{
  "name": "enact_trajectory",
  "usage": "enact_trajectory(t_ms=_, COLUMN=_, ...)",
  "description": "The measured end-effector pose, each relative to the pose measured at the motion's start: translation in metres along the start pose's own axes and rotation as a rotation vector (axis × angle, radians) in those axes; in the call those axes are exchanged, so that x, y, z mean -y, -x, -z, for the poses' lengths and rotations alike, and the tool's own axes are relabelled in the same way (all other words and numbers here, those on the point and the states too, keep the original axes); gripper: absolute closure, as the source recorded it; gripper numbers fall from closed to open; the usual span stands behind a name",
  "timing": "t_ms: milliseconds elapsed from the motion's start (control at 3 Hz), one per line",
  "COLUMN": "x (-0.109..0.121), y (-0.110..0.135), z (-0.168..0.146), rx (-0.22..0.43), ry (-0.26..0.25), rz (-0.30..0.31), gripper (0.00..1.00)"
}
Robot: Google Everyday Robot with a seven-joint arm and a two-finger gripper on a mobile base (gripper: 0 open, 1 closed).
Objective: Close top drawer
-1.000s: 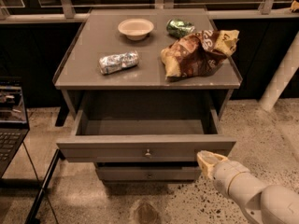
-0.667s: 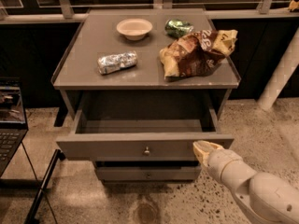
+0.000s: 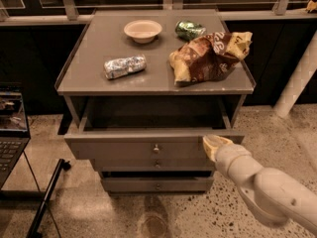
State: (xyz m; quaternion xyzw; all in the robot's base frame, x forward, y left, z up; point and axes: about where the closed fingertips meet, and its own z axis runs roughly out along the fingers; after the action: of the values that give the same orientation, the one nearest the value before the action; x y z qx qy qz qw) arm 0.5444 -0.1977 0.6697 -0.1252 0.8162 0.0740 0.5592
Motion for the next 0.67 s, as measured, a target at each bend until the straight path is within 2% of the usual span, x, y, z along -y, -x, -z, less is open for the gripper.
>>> enact_trajectory(t_ms=333, x=0.001, y=0.005, z=-0.005, rx=0.011, ry=-0.011, rz=0.000, gripper=1.00)
enact_trajectory(t_ms=667, x=0.016, y=0.021, z=-0.023, rx=0.035, ry=-0.077, rz=-0.011, gripper=1.00)
